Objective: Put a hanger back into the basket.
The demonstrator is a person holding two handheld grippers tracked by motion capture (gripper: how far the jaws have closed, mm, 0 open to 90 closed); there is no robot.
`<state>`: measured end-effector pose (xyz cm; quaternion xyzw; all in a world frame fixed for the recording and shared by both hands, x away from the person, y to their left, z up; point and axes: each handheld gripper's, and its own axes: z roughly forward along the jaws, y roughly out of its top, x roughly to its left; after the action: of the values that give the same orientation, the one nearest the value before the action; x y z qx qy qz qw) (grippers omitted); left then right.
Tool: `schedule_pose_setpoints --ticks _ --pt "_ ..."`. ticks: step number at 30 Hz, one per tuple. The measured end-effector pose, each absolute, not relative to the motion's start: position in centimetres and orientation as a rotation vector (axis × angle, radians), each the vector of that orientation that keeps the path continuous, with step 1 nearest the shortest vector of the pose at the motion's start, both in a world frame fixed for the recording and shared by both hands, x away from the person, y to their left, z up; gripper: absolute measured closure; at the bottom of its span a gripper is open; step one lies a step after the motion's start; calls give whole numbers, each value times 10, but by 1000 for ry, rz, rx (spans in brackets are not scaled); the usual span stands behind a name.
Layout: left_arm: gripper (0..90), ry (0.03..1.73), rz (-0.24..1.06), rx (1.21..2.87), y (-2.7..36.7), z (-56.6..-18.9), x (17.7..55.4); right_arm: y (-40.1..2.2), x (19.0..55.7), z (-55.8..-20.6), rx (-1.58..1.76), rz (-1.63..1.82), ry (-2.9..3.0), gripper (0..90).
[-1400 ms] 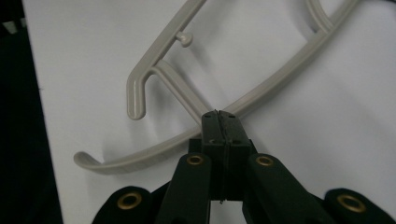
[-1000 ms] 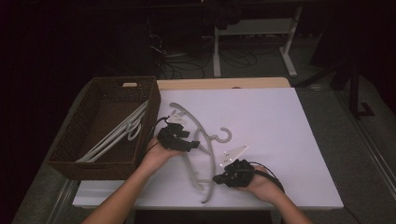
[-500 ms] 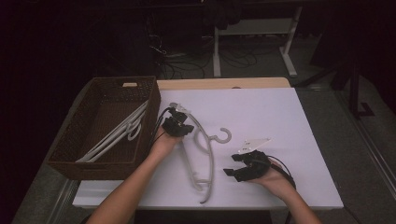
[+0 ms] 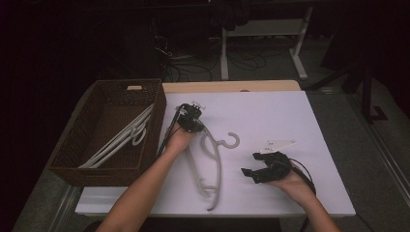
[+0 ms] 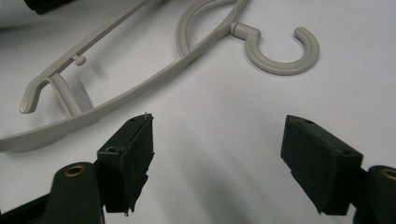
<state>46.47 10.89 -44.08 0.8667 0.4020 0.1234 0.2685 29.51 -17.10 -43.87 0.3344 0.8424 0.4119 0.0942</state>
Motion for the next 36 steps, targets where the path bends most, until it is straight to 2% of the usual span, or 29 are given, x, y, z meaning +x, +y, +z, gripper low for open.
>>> schedule_pose_setpoints --ticks 8,25,30,36 --pt "900 1038 321 2355 86 -441 473 -174 295 -437 996 1233 2476 245" --pt "900 815 263 2390 -24 -445 478 -179 292 -434 982 1257 2469 245" --pt "896 797 222 2379 -23 -440 473 -180 291 -434 986 1262 2465 245" --pt "891 759 190 2359 3 -423 445 -188 293 -432 1009 1267 2435 245"
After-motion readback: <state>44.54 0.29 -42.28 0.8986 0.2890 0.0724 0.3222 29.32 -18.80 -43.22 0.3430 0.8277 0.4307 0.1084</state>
